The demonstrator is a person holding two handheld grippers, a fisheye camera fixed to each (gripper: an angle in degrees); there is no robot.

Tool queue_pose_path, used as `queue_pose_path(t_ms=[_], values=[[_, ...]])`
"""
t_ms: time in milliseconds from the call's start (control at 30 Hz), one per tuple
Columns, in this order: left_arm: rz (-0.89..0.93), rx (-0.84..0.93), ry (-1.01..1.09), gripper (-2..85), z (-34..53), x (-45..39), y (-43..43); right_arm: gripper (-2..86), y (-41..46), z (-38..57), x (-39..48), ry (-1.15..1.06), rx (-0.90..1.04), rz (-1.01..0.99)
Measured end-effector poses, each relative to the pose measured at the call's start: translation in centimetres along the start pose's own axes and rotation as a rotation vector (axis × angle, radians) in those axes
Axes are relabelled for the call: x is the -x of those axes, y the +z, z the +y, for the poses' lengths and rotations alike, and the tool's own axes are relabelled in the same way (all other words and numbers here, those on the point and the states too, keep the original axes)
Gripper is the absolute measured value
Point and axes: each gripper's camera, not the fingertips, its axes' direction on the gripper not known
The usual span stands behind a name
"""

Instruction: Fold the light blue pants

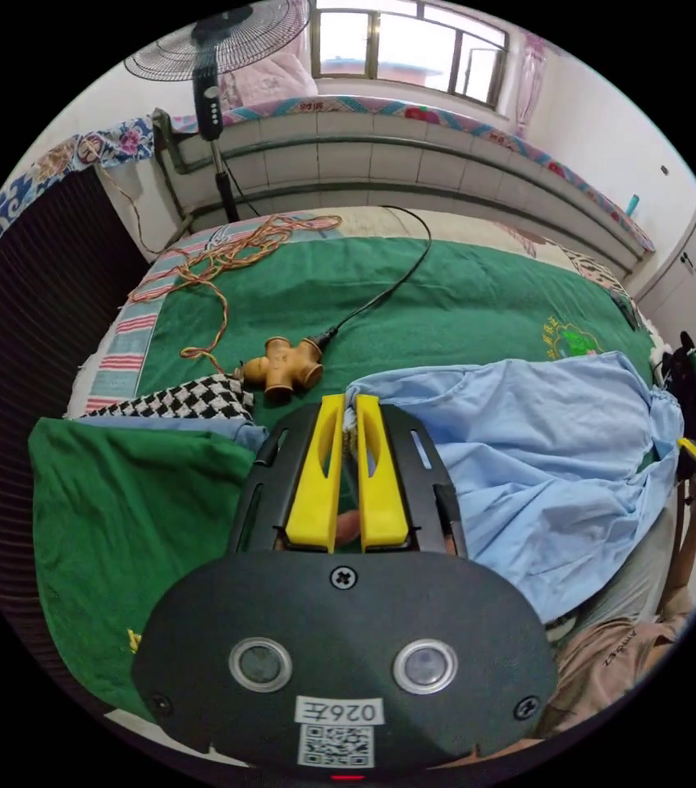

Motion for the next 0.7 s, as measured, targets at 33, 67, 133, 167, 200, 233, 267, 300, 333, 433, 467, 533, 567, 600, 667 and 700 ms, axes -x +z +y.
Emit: queue_pose_path(t_ms=[33, 67, 133, 167, 200, 233, 267, 300, 333, 433, 467, 533, 567, 600, 667, 700], values=[[-0.034, 0.017, 0.020, 0.8, 0.3, -0.8, 1.1, -0.8, 0.1, -0.5, -0.4, 0.003, -0.010, 0.004], [-0.086, 0.034, 0.042, 0.8, 0.6, -1.6, 2.1, -1.0, 0.5, -1.7, -1.1, -0.005, -0.035, 0.039], [-0.146, 0.069, 0.055, 0.9, 1.0, -2.2, 3.6, -1.4, 2.2, -3.8, -2.1, -0.017, -0.038, 0.176], [-0.153, 0.087, 0.048, 1.0, 1.2, -2.3, 4.4, -1.4, 4.6, -5.0, -3.0, -0.027, 0.031, 0.332], [-0.150, 0.093, 0.040, 1.0, 1.2, -2.3, 4.7, -1.5, 7.7, -5.4, -4.4, -0.032, 0.170, 0.461], [-0.143, 0.094, 0.027, 1.1, 1.4, -2.3, 5.1, -1.5, 9.2, -5.2, -5.2, -0.046, 0.261, 0.486], [-0.136, 0.087, 0.022, 1.2, 1.6, -2.2, 5.3, -1.5, 11.6, -3.7, -7.0, -0.049, 0.450, 0.484], [-0.130, 0.083, 0.022, 1.3, 1.7, -2.1, 5.3, -1.5, 12.4, -1.1, -8.6, -0.021, 0.558, 0.477], [-0.118, 0.079, 0.019, 1.5, 1.9, -1.9, 5.5, -1.5, 12.1, 0.4, -9.2, -0.002, 0.569, 0.485], [-0.080, 0.062, -0.014, 2.4, 2.3, -1.3, 6.2, -1.3, 10.0, 8.5, -12.1, 0.125, 0.668, 0.533], [-0.052, 0.042, -0.039, 2.9, 2.6, -1.1, 6.4, -1.2, 8.1, 10.6, -12.7, 0.172, 0.596, 0.514], [-0.020, 0.010, -0.085, 3.5, 3.1, -0.7, 6.6, -0.9, 4.7, 11.8, -12.9, 0.236, 0.402, 0.409], [-0.004, -0.014, -0.106, 3.8, 3.4, -0.5, 6.7, -0.1, 2.6, 11.6, -12.7, 0.253, 0.239, 0.351], [0.000, -0.023, -0.112, 3.8, 3.6, -0.5, 6.7, 0.5, 1.1, 10.8, -12.6, 0.263, 0.115, 0.314], [-0.010, -0.026, -0.119, 4.1, 4.0, -0.7, 6.7, 1.0, 0.6, 8.7, -13.0, 0.261, -0.003, 0.276], [-0.012, -0.027, -0.119, 4.2, 4.0, -0.8, 6.6, 1.2, 1.3, 6.9, -13.6, 0.263, -0.044, 0.250]])
